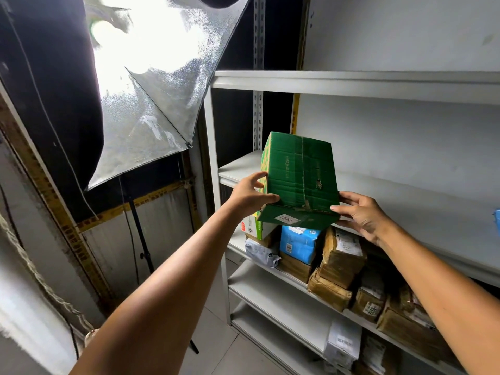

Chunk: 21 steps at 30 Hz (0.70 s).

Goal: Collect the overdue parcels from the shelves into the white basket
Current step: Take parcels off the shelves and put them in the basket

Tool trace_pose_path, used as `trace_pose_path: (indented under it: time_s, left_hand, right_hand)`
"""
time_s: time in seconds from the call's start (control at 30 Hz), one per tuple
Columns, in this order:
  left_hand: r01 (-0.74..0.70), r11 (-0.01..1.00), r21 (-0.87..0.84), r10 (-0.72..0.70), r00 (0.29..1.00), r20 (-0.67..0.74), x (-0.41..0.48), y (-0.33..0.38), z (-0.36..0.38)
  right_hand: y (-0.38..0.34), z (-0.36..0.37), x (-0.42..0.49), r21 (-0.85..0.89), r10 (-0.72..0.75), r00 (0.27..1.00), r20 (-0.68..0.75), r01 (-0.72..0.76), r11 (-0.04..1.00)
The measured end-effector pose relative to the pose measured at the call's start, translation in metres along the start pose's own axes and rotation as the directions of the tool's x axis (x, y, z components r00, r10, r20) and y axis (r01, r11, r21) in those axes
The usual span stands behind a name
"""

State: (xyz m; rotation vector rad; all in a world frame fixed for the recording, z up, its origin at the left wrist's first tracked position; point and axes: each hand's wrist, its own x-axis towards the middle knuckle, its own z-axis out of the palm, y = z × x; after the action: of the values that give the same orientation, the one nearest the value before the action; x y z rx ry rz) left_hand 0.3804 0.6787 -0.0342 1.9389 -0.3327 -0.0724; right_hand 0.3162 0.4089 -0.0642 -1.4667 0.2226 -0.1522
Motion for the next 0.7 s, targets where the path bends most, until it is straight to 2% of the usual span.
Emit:
trace_pose_path:
  time_s: [0.37, 0.57, 0.7]
  left_hand:
    - [0.007, 0.999, -0.039, -0.007, 1.0, 0.014, 0.006, 0.0, 0.001]
    - [0.048, 0.977, -0.21, -0.033, 0.997, 0.073, 0.009, -0.004, -0.014]
    - [0.084, 0.945, -0.317, -0.077, 0.996, 0.035, 0.011, -0.011, -0.021]
  right_hand:
    - [0.001, 0.001, 0.002, -0.028, -0.037, 0.999, -0.021, 0.037, 0.999]
    - [-0.002, 0.01, 0.0, -0.234, -0.184, 0.982, -0.047, 0.169, 0.958]
    - [-0.006, 0.018, -0.004, -0.24, -0.244, 0.969, -0.037, 0.228, 0.944]
